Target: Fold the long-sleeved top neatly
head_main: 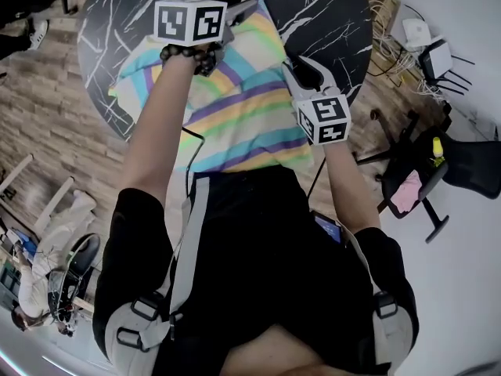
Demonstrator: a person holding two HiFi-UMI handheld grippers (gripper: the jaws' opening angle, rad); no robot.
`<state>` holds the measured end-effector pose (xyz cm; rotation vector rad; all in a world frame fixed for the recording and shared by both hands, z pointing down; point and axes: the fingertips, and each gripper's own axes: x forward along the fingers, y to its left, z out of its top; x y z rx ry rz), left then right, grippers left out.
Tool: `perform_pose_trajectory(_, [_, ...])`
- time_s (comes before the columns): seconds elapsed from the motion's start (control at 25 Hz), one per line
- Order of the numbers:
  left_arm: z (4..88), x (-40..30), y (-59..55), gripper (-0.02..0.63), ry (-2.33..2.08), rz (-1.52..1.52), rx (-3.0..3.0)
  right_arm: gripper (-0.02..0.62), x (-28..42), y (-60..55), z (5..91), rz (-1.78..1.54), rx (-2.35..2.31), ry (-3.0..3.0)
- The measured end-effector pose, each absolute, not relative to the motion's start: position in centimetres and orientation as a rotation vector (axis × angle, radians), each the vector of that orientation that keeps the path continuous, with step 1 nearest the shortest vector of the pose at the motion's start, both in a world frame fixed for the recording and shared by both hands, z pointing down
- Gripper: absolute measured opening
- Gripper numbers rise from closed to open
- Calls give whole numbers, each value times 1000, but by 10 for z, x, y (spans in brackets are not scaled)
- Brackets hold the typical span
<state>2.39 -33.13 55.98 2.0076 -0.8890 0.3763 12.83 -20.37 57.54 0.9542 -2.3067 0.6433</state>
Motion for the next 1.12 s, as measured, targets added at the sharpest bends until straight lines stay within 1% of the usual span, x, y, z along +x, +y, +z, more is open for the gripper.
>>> perform_pose_trajectory(0.28, [545, -66, -288, 164, -1060, 567, 2052, 133, 105, -233, 545, 546, 901, -2353])
perform_pose_trajectory(0.44, [542, -130, -260, 166, -1205, 603, 2007, 133, 81, -264, 535, 477, 848, -2369])
perform_pose_trajectory(0.52, [542, -167, -247, 166, -1303, 619, 1966, 145, 69, -283, 538, 431, 799, -2361])
perform_pose_trajectory(0.64, [547, -223, -221, 213, -1402, 659, 1881, 171, 53, -312, 549, 403, 744, -2327])
perform_pose_trajectory(0.72, [561, -250, -200, 226, -1391, 645, 1816, 191, 50, -326, 557, 416, 737, -2288])
perform_pose_trajectory(0.84, [580, -270, -174, 256, -1329, 544, 1738, 219, 43, -339, 574, 482, 695, -2237])
perform_pose_trajectory(0.96, [588, -275, -161, 281, -1292, 483, 1701, 256, 29, -340, 589, 566, 643, -2206])
perform_pose_trajectory(1.0, [592, -274, -159, 281, -1282, 483, 1695, 265, 26, -338, 593, 590, 633, -2194])
perform_pose_trajectory(1.12, [604, -272, -153, 281, -1273, 517, 1675, 267, 19, -324, 600, 569, 604, -2164])
